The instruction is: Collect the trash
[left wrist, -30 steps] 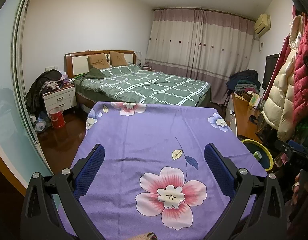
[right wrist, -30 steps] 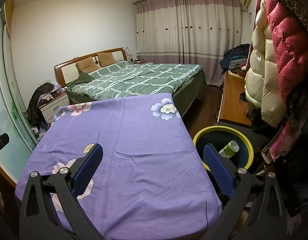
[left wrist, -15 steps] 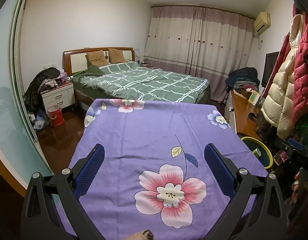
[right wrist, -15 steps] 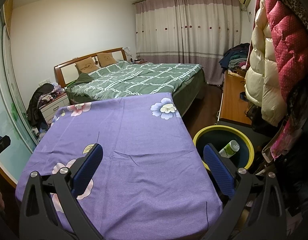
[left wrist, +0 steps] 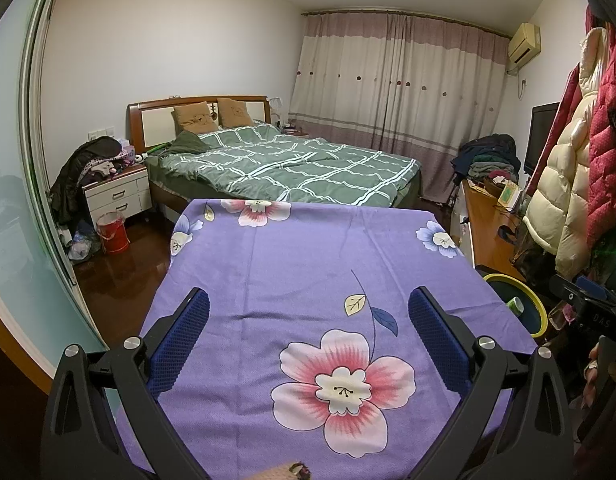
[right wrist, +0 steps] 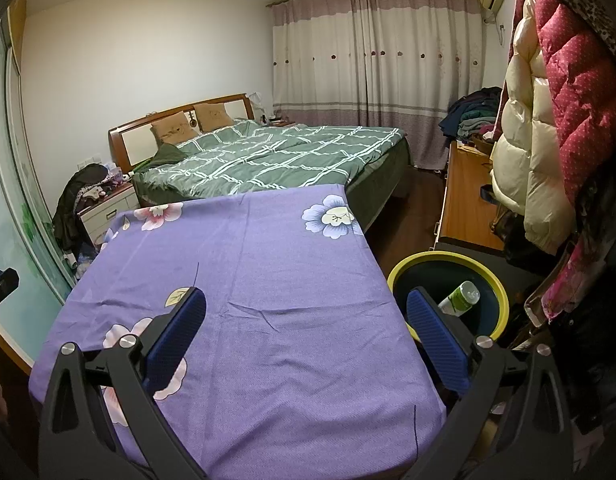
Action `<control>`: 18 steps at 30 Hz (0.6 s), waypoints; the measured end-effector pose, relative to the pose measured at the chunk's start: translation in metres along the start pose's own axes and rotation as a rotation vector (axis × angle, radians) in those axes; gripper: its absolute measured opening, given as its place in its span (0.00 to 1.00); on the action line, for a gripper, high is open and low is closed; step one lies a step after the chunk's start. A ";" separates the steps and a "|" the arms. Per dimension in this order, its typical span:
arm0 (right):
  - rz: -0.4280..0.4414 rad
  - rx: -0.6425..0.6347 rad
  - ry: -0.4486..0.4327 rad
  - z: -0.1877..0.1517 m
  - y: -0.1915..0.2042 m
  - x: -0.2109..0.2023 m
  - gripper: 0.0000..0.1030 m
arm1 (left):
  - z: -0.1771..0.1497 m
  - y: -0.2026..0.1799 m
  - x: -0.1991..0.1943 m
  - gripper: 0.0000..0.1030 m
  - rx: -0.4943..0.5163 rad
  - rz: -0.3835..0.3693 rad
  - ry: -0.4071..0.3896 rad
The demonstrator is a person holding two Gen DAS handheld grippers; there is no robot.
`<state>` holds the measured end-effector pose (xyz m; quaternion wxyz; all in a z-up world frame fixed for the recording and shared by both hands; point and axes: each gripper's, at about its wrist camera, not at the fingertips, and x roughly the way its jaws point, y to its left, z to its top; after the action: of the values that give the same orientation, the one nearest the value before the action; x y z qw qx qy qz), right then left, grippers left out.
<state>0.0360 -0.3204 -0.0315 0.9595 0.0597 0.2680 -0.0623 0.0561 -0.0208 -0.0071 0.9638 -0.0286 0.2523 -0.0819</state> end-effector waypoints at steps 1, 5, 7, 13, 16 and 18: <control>0.000 -0.001 0.001 0.001 0.001 0.001 0.93 | 0.000 0.000 0.000 0.95 -0.001 0.000 0.000; 0.000 -0.002 0.000 0.000 0.001 0.001 0.93 | 0.000 0.000 -0.001 0.95 0.000 0.002 -0.001; 0.000 -0.001 0.002 0.000 0.001 0.001 0.93 | 0.000 0.000 0.000 0.95 0.001 0.002 0.000; 0.000 -0.001 0.002 0.000 0.001 0.001 0.93 | 0.000 0.002 0.001 0.95 0.000 0.004 0.005; 0.001 -0.002 0.008 -0.002 0.000 0.003 0.93 | 0.000 0.004 0.001 0.95 0.000 0.005 0.007; 0.001 -0.002 0.011 -0.003 -0.003 0.005 0.93 | -0.001 0.005 0.003 0.95 0.001 0.005 0.009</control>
<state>0.0385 -0.3230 -0.0369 0.9581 0.0592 0.2734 -0.0612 0.0584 -0.0166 -0.0098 0.9628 -0.0270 0.2568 -0.0796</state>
